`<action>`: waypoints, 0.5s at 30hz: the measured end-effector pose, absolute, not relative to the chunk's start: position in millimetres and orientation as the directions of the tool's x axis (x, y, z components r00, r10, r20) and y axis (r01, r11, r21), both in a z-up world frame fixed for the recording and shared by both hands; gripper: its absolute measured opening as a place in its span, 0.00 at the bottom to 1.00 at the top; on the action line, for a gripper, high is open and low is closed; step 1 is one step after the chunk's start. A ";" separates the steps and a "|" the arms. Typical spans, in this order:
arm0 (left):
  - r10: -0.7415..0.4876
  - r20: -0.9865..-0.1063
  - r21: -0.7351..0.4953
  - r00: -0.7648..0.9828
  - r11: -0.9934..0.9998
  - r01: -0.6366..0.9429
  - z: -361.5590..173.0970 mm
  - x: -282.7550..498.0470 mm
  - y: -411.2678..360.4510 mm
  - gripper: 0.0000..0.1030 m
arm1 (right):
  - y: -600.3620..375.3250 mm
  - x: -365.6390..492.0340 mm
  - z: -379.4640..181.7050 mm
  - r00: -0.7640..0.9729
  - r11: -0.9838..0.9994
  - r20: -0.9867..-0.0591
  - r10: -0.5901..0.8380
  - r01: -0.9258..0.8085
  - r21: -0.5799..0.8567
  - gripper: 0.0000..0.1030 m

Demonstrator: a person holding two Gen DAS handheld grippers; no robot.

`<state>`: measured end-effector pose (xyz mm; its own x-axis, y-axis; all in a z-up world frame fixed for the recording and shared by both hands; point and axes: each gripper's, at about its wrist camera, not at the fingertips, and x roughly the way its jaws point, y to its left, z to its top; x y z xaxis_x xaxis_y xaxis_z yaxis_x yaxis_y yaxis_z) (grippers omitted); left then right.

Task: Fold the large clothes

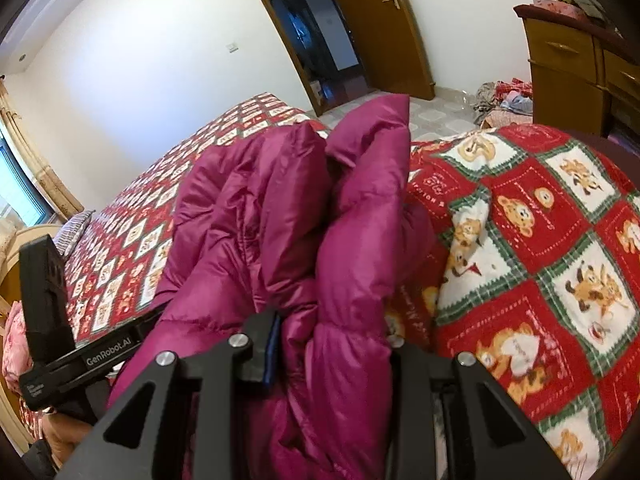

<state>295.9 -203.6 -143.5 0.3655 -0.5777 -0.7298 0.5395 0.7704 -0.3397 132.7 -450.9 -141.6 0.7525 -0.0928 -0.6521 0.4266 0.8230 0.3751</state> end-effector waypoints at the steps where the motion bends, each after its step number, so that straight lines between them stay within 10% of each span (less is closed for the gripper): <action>1: -0.560 -0.739 -0.320 0.375 0.782 0.535 -144.3 297.6 -206.3 0.51 | -451.9 131.1 -141.7 0.750 0.827 -0.655 -0.093 0.425 0.369 0.32; 15: -0.442 -0.762 -0.173 0.473 0.843 0.509 -150.1 298.7 -232.8 0.52 | -492.6 141.5 -164.4 0.766 0.764 -0.642 0.007 0.410 0.498 0.36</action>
